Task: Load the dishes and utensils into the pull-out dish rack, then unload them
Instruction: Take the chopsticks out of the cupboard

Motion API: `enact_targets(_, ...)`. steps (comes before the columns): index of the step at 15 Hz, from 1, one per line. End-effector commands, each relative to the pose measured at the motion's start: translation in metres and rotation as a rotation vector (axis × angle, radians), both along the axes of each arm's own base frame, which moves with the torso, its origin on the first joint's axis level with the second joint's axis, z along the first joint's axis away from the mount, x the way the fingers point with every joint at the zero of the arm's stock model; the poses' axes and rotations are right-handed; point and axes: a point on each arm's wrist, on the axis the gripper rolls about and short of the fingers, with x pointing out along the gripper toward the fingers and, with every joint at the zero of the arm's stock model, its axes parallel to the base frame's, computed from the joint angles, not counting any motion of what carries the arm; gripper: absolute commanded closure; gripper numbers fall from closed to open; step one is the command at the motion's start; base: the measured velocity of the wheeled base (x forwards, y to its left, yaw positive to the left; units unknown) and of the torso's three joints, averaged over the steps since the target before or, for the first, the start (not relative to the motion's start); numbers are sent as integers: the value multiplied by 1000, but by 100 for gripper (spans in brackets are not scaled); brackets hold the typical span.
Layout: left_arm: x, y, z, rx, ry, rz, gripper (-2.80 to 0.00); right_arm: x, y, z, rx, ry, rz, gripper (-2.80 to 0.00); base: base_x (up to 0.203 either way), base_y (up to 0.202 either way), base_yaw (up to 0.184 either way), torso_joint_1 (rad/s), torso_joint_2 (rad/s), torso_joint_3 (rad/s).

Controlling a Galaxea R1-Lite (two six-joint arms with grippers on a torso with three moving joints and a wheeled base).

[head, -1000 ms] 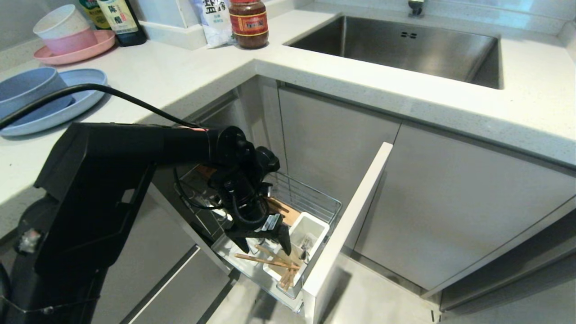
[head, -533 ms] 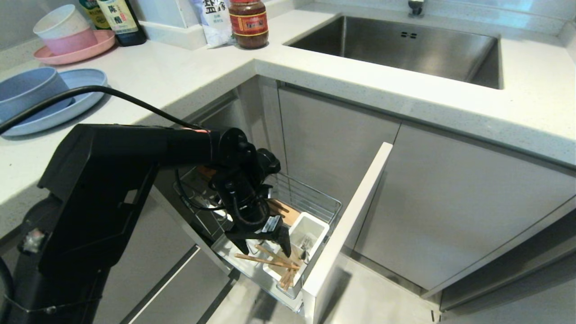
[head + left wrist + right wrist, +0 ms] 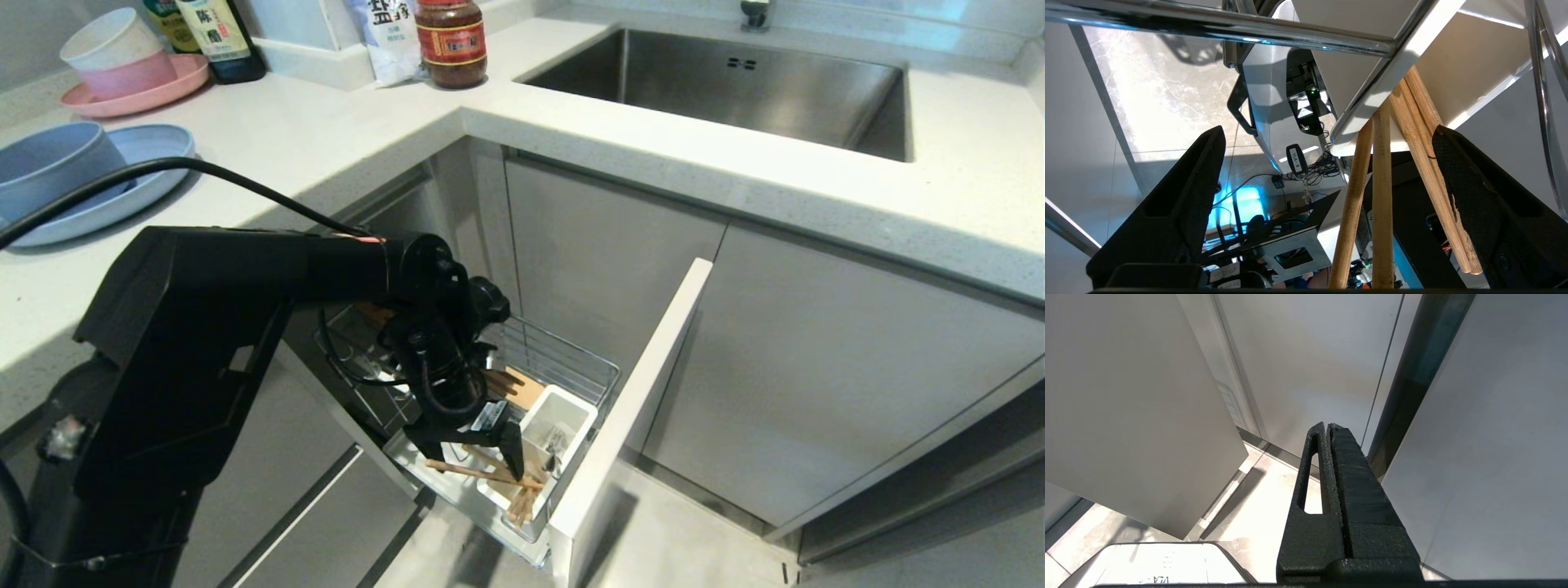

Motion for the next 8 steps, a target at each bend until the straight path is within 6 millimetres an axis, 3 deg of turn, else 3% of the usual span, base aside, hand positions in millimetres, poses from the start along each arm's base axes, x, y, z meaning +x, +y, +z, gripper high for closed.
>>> enact_targets(1, 0, 0, -1, 4, 8, 2, -280, 0, 0, 0, 1, -3, 0, 0, 0, 0, 0, 0, 0, 0)
enact_targets(8, 0, -1, -1, -2, 4, -2, -280, 0, 0, 0, 1, -3, 0, 0, 0, 0, 0, 0, 0, 0)
